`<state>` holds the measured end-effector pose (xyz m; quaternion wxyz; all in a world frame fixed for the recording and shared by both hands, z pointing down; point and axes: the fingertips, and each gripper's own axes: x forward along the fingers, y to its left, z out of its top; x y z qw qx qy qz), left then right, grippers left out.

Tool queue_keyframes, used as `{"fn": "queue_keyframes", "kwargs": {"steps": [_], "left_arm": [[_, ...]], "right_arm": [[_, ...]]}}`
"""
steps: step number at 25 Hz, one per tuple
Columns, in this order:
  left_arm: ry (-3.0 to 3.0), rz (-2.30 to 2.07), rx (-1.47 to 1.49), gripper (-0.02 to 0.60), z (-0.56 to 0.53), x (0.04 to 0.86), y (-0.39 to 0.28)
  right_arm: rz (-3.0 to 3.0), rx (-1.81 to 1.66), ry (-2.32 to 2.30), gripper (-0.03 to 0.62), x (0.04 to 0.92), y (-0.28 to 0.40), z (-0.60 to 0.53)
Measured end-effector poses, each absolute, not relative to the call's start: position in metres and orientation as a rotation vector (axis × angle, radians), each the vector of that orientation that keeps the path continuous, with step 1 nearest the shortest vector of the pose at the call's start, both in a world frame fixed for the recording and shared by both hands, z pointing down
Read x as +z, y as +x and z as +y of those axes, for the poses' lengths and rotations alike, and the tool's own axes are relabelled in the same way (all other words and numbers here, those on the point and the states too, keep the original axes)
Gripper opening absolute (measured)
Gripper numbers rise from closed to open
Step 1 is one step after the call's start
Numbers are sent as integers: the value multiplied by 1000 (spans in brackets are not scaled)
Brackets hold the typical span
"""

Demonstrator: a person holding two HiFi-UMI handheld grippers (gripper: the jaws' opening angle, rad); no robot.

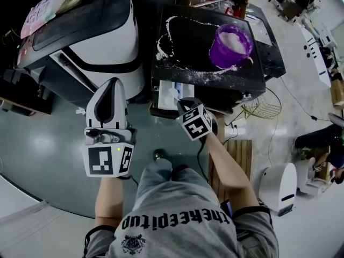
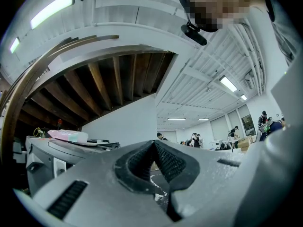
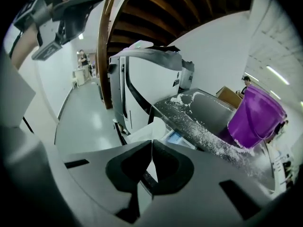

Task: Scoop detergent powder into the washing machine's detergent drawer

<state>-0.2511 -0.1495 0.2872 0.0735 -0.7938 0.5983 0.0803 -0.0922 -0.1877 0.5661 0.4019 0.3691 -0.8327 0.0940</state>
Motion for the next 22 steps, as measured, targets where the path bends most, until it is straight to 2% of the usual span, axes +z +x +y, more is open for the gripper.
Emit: {"fn": "queue_keyframes", "kwargs": {"steps": [11, 22], "left_arm": [[-2382, 1762, 260, 3, -125, 267, -216], [-2398, 1726, 273, 3, -99, 254, -178]], "right_arm": [[-2307, 378, 1152, 8, 492, -67, -168], [-2431, 322, 1379, 8, 416, -22, -143]]}}
